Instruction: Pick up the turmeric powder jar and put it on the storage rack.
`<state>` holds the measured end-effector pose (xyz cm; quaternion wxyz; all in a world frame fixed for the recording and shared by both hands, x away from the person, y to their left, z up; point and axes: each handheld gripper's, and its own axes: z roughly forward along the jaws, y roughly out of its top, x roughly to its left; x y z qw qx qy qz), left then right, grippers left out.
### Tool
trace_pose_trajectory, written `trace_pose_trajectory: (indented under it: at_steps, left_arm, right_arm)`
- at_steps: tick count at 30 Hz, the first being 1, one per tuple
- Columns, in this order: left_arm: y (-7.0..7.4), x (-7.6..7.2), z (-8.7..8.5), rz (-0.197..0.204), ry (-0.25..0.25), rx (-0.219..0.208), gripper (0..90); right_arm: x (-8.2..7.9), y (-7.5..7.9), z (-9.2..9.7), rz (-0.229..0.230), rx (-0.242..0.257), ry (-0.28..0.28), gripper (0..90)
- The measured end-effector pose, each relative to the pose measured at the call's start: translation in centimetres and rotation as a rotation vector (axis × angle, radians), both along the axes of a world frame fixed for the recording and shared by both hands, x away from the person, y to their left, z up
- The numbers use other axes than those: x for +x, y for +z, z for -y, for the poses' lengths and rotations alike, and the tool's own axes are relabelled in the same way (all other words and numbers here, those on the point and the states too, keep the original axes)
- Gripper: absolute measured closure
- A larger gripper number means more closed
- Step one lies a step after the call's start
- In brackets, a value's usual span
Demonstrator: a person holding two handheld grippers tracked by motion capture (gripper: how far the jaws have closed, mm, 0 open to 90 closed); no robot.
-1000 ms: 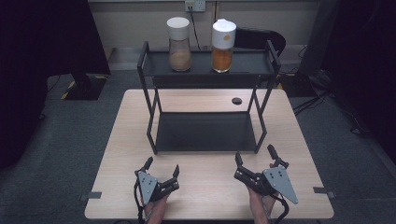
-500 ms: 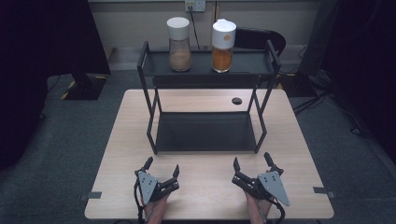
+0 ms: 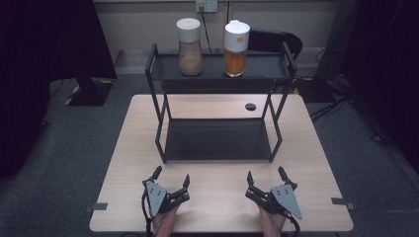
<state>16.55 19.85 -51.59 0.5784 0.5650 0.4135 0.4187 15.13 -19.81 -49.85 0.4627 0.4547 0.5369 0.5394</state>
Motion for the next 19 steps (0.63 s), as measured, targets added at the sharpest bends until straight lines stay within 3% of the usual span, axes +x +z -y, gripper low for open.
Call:
trace_pose_trajectory:
  at_steps: [19]
  left_arm:
    - [0.0, 0.0, 0.0, 0.000, 0.000, 0.000, 2.0]
  right_arm:
    - [0.0, -1.3, -0.3, -0.003, -0.001, -0.026, 0.0]
